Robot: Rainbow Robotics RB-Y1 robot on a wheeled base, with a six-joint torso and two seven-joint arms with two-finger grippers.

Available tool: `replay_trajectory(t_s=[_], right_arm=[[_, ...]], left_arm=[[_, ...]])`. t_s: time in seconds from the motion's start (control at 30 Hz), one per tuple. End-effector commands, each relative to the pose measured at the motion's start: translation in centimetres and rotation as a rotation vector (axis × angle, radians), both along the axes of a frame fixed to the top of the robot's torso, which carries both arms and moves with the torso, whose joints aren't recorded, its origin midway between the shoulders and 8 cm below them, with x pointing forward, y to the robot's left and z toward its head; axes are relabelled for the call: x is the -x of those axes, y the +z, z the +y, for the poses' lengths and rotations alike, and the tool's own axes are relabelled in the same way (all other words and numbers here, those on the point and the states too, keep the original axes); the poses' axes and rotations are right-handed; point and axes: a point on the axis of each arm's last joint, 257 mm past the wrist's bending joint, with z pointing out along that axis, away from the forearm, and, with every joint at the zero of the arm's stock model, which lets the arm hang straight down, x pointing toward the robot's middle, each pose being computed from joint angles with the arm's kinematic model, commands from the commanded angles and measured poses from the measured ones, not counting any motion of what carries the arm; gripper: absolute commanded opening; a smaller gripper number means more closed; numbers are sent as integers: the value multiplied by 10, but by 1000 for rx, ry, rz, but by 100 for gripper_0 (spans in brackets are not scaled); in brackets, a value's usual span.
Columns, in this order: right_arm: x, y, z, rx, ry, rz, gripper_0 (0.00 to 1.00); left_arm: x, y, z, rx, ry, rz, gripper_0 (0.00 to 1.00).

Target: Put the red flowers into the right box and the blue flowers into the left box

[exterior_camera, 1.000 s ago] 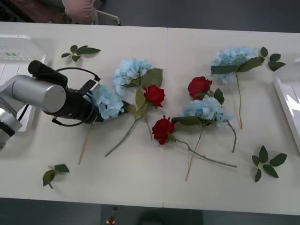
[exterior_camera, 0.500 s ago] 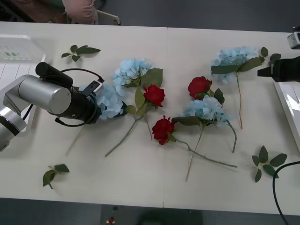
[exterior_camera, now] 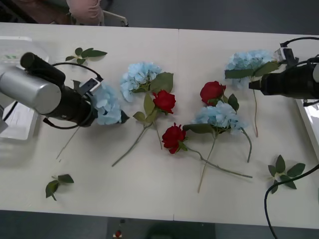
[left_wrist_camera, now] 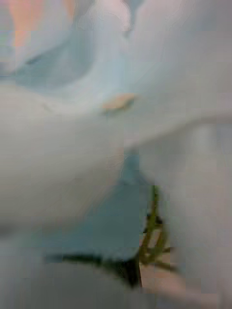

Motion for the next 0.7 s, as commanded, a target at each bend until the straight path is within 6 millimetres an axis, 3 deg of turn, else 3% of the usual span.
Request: replay_trajectory(t_s=[0.03,0.17,0.3,0.4,0.53,0.7], right_arm=[[-7,-4,0,9,-24,-7,100],[-9,-10,4,26,-19,-6,100],[-7,-17,6,27,-21,7,100],[-8,-21,7,27,-25,8,100],[-10,-24,10,33,-27,2,100],[-11,-28,15,32,-31,-3,100]], left_arm=[[-4,96,42,-10,33,-75,0],[8,154,92,-47,101,-88,0],[11,191,150,-69,213,-99,0],[11,196,192,-84,297,-95,0],[5,186,266,-133,405,-106,0],[12,160,313,-141,491,-71,0]])
